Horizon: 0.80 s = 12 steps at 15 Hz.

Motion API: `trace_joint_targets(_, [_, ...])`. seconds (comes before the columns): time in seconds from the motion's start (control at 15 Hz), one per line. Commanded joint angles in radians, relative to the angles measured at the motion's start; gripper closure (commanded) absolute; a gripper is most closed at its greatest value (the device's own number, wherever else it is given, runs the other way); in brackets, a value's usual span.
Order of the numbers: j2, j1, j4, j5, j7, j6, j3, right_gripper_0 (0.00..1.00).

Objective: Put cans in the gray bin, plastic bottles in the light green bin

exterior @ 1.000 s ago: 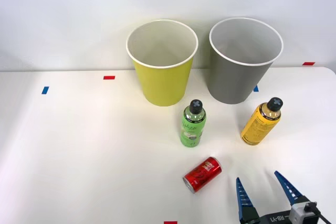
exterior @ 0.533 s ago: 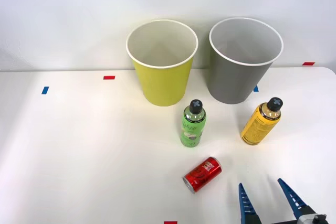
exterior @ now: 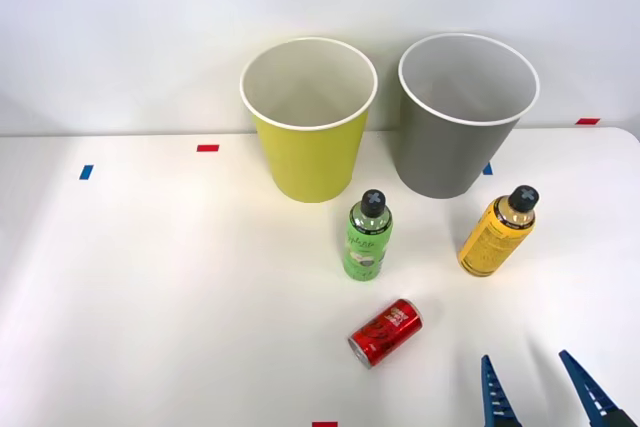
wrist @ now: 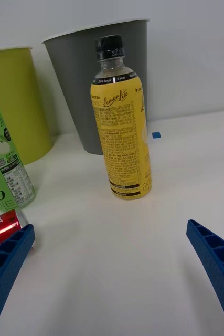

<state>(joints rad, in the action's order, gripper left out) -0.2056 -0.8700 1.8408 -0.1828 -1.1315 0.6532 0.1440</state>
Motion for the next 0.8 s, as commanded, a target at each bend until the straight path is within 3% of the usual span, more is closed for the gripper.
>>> trace_joint_targets(0.07, [0.000,-0.001,0.000,0.000,-0.001,0.002,-0.001,0.00])
trace_joint_targets(0.8, [0.000,-0.001,0.000,0.000,-0.001,0.002,-0.001,0.00])
